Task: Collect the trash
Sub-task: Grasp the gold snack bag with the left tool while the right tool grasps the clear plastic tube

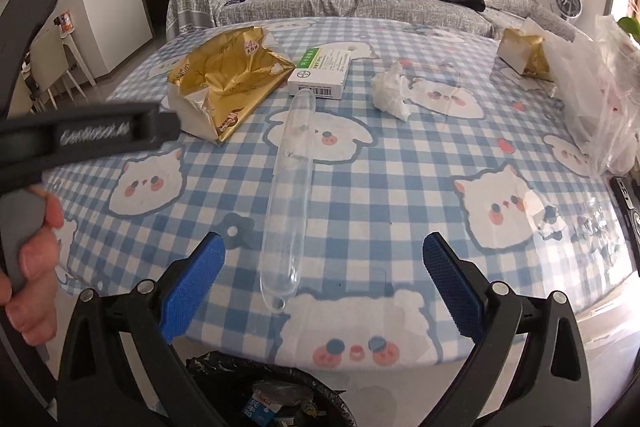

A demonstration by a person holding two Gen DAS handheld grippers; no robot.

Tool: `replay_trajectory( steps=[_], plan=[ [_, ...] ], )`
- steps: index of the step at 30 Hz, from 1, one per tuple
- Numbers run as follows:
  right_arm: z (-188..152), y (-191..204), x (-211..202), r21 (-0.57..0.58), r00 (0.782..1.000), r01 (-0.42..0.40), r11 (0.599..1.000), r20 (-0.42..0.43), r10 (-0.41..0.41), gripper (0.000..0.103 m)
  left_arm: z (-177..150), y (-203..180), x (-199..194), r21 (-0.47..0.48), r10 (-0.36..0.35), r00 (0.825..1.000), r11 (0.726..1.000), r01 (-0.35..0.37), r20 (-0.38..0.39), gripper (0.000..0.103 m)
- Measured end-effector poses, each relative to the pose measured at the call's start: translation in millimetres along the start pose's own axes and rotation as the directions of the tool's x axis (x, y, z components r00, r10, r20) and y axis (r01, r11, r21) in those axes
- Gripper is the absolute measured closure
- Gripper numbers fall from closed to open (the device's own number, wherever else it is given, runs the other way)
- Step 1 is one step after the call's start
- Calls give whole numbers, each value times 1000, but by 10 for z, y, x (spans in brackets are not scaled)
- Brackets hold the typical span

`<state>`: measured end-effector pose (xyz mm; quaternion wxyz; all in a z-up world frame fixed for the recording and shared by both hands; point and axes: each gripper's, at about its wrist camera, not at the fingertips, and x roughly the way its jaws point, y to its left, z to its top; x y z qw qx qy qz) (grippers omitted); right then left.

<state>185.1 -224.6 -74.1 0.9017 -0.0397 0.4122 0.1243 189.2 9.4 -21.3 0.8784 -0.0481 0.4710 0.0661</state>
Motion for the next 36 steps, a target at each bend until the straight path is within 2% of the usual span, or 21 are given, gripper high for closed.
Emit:
replay_trajectory(
  steps=[10,16,21,23,25,29,31,34,35,36],
  plan=[
    [198,-54,279,3,999,-10,1000,-36,10,8,464,-165,409,37,25,1000,999,-25,-19,6],
    [304,6,494,-3,998,-21,1000,-62,20,13,619,-195,652,48,42,998,998,-40,-40,6],
    [351,47,662,-2,995,-29,1000,-91,29,21,645,-222,869,66,53,996,997,-48,-77,10],
    [354,43,708,-2,995,-26,1000,-97,25,24,652,-210,924,65,54,995,997,-49,-88,13],
    [356,39,727,-3,995,-21,1000,-95,21,26,659,-195,993,62,52,993,997,-45,-110,22],
    [376,34,747,-3,996,-3,1000,-95,3,34,661,-150,1052,47,59,990,997,-53,-132,34],
    [389,29,741,0,995,6,1000,-97,-6,43,661,-128,1056,34,47,989,999,-43,-141,45],
    [386,48,718,-11,995,20,1000,-100,-21,63,658,-121,1042,45,60,988,998,-54,-146,59],
    [384,59,699,-12,994,15,1000,-106,-16,77,649,-136,1033,51,61,987,997,-54,-147,60],
    [377,68,676,-12,993,11,1000,-115,-12,79,633,-141,1021,62,63,987,997,-54,-148,67]
  ],
)
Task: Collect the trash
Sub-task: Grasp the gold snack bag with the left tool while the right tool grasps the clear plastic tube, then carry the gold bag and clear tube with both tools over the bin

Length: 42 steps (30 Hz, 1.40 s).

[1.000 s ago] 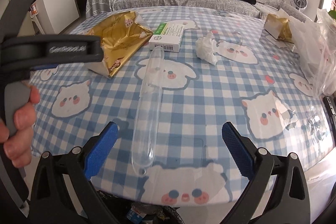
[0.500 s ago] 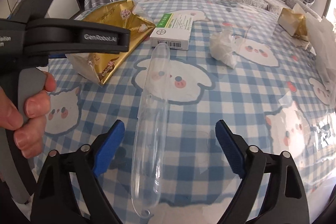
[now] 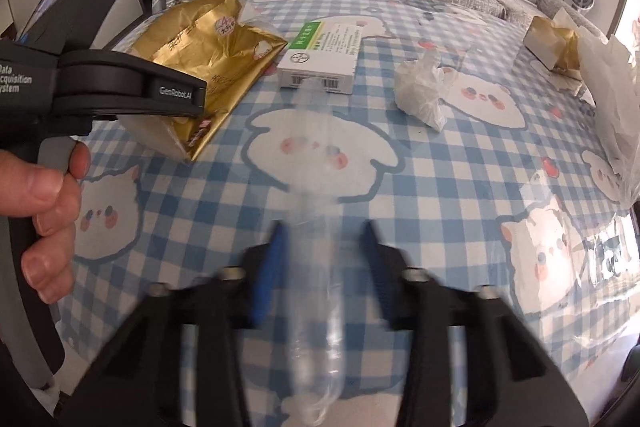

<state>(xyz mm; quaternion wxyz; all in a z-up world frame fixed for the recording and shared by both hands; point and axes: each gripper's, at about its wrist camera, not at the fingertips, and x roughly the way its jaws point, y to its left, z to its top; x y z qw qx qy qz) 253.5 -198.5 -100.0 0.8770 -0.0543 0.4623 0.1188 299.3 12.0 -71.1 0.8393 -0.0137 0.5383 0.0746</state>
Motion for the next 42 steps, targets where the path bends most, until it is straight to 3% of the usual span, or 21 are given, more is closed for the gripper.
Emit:
replay_trajectory(
  steps=[3,7,15,22,33,42],
  plan=[
    [-58,8,-39,4,1000,4,1000,-7,-4,79,-84,-15,-66,21,15,1000,1000,-15,4,80],
    [-135,45,-93,4,1000,6,1000,-10,-6,79,-261,54,-196,25,-3,1000,1000,2,17,84],
    [-438,93,-479,-10,998,42,999,47,-42,79,-844,475,-768,-7,-36,997,999,37,74,84],
    [-782,54,-963,5,992,4,1000,123,-5,79,-1529,698,-1288,-25,-54,993,998,57,106,84],
    [-1224,110,-1453,-7,988,-17,1000,151,18,79,-2387,640,-1677,-43,-56,991,997,62,118,84],
    [-1550,97,-1805,-25,984,-6,1000,179,11,79,-2856,550,-1766,-44,-58,990,997,64,127,84]
  ],
)
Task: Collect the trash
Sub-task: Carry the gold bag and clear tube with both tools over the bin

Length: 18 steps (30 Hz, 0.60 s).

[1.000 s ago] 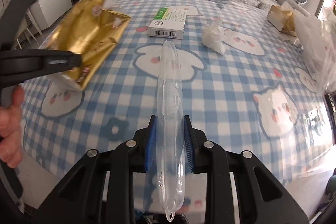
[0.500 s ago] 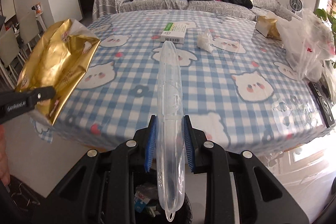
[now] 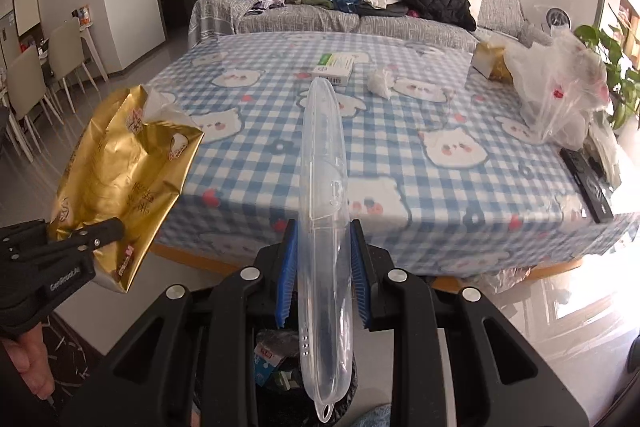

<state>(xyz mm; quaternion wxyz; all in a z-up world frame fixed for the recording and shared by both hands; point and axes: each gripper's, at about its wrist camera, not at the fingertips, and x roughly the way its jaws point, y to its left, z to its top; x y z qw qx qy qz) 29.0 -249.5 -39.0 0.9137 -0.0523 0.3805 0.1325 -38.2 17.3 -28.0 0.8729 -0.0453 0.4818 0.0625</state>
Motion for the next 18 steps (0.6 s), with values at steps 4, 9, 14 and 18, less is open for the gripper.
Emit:
replay_trajectory(
  steps=[4,9,14,18],
  plan=[
    [-232,-11,-27,13,1000,-20,1000,-18,21,79,-143,14,-1,-14,1,1000,1000,-1,-5,84],
    [-392,41,-77,8,999,-32,999,-26,32,79,-370,70,0,-23,5,1000,1000,-6,-20,84],
    [-516,104,-128,13,999,-37,999,-35,37,79,-603,52,35,-8,12,999,1000,-13,-47,84],
    [-684,157,-83,15,997,-38,999,-70,39,79,-757,56,135,-15,2,997,1000,-4,-82,84]
  ],
)
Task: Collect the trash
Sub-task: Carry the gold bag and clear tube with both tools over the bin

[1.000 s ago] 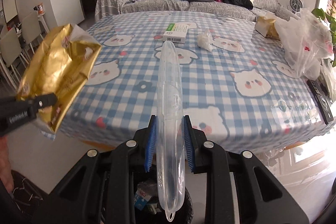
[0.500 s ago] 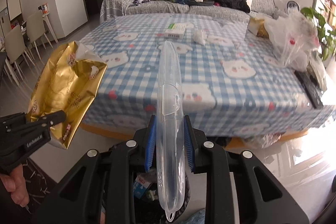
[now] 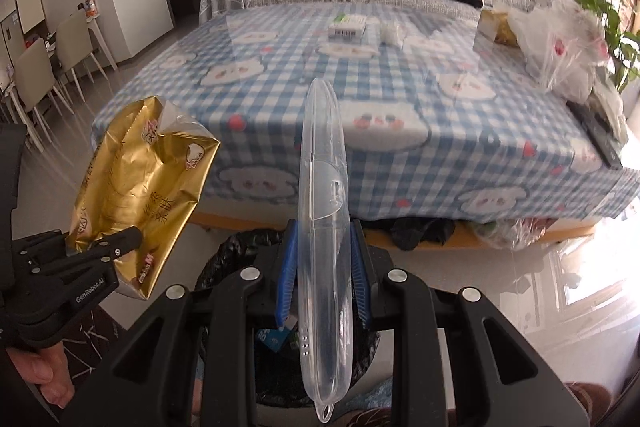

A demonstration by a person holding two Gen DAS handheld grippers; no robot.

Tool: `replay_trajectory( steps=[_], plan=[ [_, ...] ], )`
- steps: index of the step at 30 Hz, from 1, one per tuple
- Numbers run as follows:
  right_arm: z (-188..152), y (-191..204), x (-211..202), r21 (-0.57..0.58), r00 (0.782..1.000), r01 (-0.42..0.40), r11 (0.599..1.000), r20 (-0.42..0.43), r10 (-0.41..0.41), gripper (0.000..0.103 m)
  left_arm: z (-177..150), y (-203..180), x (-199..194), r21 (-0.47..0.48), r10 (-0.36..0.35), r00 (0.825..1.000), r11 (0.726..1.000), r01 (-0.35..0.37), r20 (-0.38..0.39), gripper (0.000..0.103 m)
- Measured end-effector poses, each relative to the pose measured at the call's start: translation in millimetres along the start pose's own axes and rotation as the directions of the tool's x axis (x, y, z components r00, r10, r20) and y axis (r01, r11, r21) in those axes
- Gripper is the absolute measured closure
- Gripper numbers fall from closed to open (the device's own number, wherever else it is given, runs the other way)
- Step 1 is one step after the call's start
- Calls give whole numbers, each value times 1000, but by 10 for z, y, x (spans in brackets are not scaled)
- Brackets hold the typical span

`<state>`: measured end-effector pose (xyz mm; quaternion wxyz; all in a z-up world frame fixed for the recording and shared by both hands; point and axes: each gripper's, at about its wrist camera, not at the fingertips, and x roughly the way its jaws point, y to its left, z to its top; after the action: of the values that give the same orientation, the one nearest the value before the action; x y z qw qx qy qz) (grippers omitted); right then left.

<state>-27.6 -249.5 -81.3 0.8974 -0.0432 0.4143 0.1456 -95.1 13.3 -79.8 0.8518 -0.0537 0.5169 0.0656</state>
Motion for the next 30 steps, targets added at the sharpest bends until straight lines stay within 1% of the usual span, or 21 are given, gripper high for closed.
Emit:
replay_trajectory(
  steps=[5,8,15,19,23,30],
  plan=[
    [-164,72,172,-14,999,23,1000,-46,-24,79,-128,-70,78,21,4,1000,1000,-4,-13,84],
    [-261,70,248,-8,998,25,1000,-63,-25,79,-197,-105,161,30,5,1000,1000,-5,-29,84],
    [-464,124,495,-22,991,56,998,-117,-59,79,-301,-94,494,32,17,997,999,-14,-81,84],
    [-568,132,643,-20,986,59,998,-153,-61,79,-348,-64,650,22,9,994,1000,-7,-110,84],
    [-636,159,744,-24,981,57,998,-183,-60,79,-387,-87,756,26,13,993,1000,-10,-121,83],
    [-710,166,870,-37,974,63,997,-214,-69,79,-442,-97,977,10,8,986,1000,-6,-168,84]
  ],
)
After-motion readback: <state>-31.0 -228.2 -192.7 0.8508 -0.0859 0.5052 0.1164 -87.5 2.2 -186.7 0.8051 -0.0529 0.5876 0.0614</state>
